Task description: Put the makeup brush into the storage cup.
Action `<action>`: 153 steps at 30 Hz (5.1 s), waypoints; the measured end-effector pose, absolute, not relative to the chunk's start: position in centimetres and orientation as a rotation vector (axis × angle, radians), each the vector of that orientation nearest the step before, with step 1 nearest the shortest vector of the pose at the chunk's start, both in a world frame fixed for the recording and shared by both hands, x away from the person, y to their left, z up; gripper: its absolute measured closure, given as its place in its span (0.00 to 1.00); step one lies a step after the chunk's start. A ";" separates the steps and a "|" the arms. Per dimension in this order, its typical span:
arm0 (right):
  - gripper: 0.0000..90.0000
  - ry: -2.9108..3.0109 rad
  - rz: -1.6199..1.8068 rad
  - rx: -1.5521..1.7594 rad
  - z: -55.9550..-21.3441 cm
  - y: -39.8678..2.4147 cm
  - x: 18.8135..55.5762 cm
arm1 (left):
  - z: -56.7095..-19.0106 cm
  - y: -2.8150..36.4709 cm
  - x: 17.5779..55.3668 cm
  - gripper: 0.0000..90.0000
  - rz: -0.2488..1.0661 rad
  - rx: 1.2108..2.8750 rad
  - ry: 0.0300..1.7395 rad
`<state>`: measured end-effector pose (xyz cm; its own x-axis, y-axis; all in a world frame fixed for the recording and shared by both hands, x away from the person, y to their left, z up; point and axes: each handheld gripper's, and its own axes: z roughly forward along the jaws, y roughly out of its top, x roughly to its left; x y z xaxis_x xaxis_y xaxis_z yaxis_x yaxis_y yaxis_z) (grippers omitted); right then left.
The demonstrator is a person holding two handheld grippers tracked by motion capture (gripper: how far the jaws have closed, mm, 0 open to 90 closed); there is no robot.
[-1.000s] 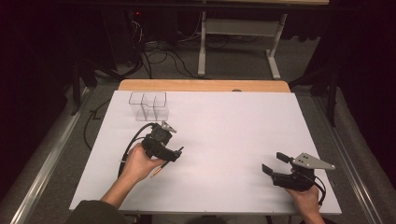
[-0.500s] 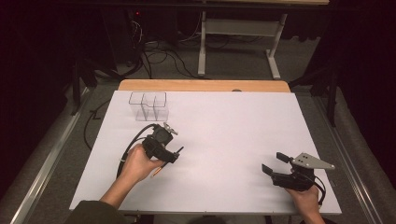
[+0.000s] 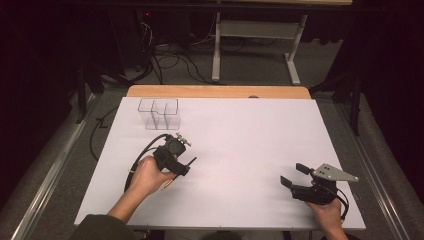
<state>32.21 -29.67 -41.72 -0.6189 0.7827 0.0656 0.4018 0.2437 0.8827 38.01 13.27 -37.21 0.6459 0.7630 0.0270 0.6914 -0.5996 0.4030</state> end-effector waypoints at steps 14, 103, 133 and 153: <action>0.26 2.132 1.335 1.083 -41.7 -29.7 32.2 | -38.2 13.2 38.5 0.51 0.196 2.600 1.190; 0.27 2.151 1.323 1.084 -41.8 -29.5 32.2 | -39.4 14.6 37.7 0.92 0.112 2.487 1.147; 0.27 2.157 1.321 1.079 -41.9 -29.5 32.3 | -35.8 13.1 36.0 0.92 0.102 2.350 0.966; 0.27 2.159 1.317 1.083 -41.9 -29.4 32.3 | -34.9 11.2 35.4 0.92 0.085 2.332 0.871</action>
